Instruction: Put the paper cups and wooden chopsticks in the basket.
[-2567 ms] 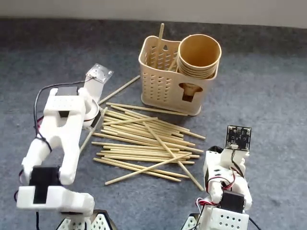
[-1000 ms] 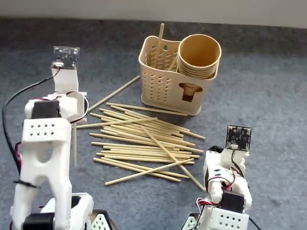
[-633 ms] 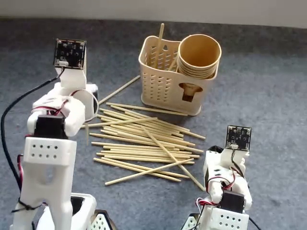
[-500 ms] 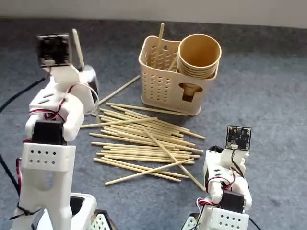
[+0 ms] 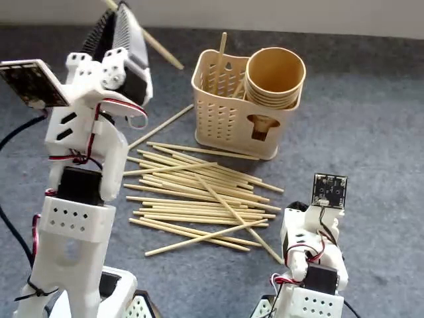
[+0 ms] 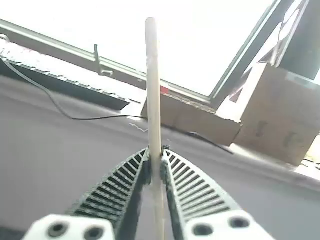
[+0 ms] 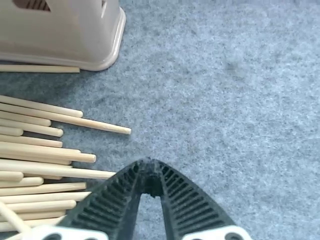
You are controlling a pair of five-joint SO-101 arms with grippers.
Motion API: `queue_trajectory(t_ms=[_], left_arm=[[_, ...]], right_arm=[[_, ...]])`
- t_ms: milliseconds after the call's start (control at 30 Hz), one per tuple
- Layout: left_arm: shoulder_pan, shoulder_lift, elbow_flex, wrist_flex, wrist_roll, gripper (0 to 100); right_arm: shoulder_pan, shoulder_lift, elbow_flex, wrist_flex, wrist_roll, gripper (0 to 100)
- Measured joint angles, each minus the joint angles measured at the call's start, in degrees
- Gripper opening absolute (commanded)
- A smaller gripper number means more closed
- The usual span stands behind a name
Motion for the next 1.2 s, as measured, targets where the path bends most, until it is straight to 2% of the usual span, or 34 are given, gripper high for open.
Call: queue_trajectory(t_ms=[267,467,667,733,800,1200], left_arm=[[10.37,1.93,0.00,-3.96,0.00,0],[10.81,14.24,0.00,-15.65,-0.53,0],[10.90,21.89,0.79,-18.29,-12.40,2],[10.90,21.89,1.58,-16.62,-17.23,7],[10.81,21.89,1.85,-13.89,-18.90,10],[9.93,11.78,1.85,10.99,-19.08,13]], right_arm=[[0.00,0.00,0.00,0.00,0.00,0.5],[0.00,0.00,0.00,0.00,0.00,0.5],[0.00,0.00,0.00,0.00,0.00,0.5],[0.00,0.00,0.00,0.00,0.00,0.5],[0.00,0.00,0.00,0.00,0.00,0.5],[0.00,0.00,0.00,0.00,0.00,0.5]])
